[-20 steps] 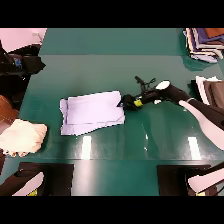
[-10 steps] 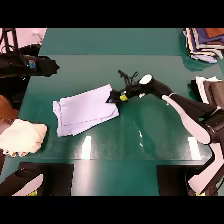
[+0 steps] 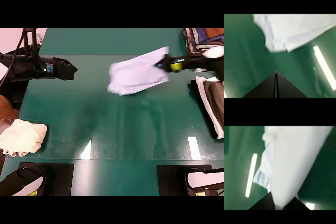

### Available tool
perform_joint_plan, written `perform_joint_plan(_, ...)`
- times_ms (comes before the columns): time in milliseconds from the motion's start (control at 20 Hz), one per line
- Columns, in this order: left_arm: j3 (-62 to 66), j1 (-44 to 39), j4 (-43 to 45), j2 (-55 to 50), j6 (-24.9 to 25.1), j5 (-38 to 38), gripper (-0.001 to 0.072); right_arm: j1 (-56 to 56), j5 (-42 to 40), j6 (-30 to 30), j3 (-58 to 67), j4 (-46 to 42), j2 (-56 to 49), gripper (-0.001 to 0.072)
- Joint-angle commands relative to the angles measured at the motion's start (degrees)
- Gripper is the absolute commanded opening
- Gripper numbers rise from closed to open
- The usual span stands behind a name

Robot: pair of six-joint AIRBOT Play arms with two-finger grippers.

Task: Fold the shirts.

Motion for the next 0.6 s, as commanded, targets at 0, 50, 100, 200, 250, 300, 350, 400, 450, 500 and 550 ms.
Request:
perform_joint_plan(0,0.0,-3.4,-1.0,0.0,-0.3,3.0,0.0025,-15.8,-0.3,0.1,0.1,-1.5,3.7,0.0021)
perform_joint_plan(50,0.0,-3.9,-1.0,0.0,-1.5,3.4,0.0025,-19.8,-0.7,0.0,0.1,-1.4,3.8,0.002)
perform_joint_plan(100,0.0,-3.9,-1.1,0.0,-2.8,3.7,0.0025,-23.4,-1.3,0.0,0.1,-1.3,3.6,0.0021)
perform_joint_plan(200,0.0,-3.9,-1.2,0.0,-4.4,3.9,0.0025,-29.2,-3.4,0.0,0.1,-1.1,3.3,0.002)
perform_joint_plan(250,0.0,-3.9,-1.2,0.0,-4.4,4.1,0.0026,-31.2,-4.6,-0.1,0.1,-1.1,3.3,0.0021)
perform_joint_plan(300,0.0,-3.9,-1.2,0.0,-4.4,4.3,0.0025,-33.0,-5.9,-0.1,0.1,-0.9,3.3,0.002)
perform_joint_plan(350,0.0,-3.9,-1.2,0.0,-4.4,4.4,0.0025,-34.2,-7.0,-0.1,0.1,-0.9,3.3,0.002)
perform_joint_plan(400,0.0,-3.9,-1.2,0.0,-4.4,4.4,0.0026,-35.2,-7.6,-0.1,0.2,-0.9,3.3,0.002)
perform_joint_plan(450,0.0,-3.9,-1.2,0.0,-4.4,4.4,0.0025,-35.8,-7.3,-0.1,0.9,-0.9,3.3,0.002)
perform_joint_plan(500,0.0,-3.9,-1.2,0.0,-4.4,4.4,0.0025,-36.2,-6.8,-0.1,2.2,-0.9,3.3,0.002)
perform_joint_plan(550,0.0,-3.9,-1.2,0.0,-4.5,4.4,0.0025,-36.2,-5.9,-0.1,4.5,-0.9,3.3,0.002)
